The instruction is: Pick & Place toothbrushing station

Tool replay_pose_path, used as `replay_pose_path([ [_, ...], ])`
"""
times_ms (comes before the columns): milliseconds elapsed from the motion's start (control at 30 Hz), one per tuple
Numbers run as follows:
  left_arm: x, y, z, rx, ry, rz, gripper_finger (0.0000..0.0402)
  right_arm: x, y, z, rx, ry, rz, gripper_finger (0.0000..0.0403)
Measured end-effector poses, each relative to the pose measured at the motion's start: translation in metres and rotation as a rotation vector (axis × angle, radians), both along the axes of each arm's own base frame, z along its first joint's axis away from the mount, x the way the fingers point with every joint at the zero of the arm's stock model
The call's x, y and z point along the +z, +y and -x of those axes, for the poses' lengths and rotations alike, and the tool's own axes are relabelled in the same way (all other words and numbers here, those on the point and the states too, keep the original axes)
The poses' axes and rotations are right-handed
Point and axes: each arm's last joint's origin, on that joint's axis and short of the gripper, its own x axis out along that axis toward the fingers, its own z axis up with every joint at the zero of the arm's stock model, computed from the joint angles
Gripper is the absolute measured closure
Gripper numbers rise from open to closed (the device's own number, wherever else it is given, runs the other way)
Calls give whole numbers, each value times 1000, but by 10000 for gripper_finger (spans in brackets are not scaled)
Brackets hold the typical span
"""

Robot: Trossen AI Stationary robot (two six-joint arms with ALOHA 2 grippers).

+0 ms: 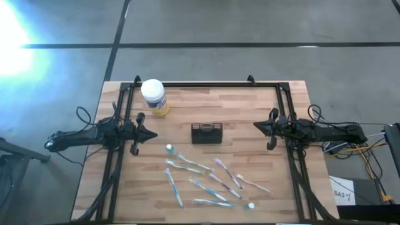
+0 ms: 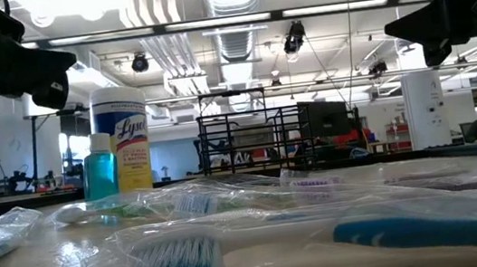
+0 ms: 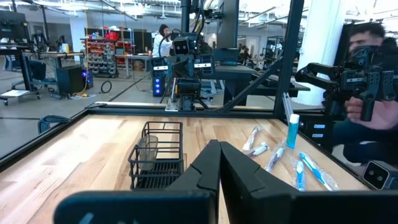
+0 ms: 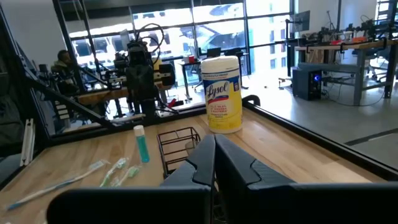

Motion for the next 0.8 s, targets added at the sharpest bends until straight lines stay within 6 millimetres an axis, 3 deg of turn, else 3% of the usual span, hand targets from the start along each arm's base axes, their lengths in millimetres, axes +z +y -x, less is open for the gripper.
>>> replay_pose_path([
  [500,3,0,0,0,-28,-9,392,0,0,0,0,-2,-4,394],
  [800,16,2,2,68,-164,32,392,3,0,0,-5,-17,55,394],
])
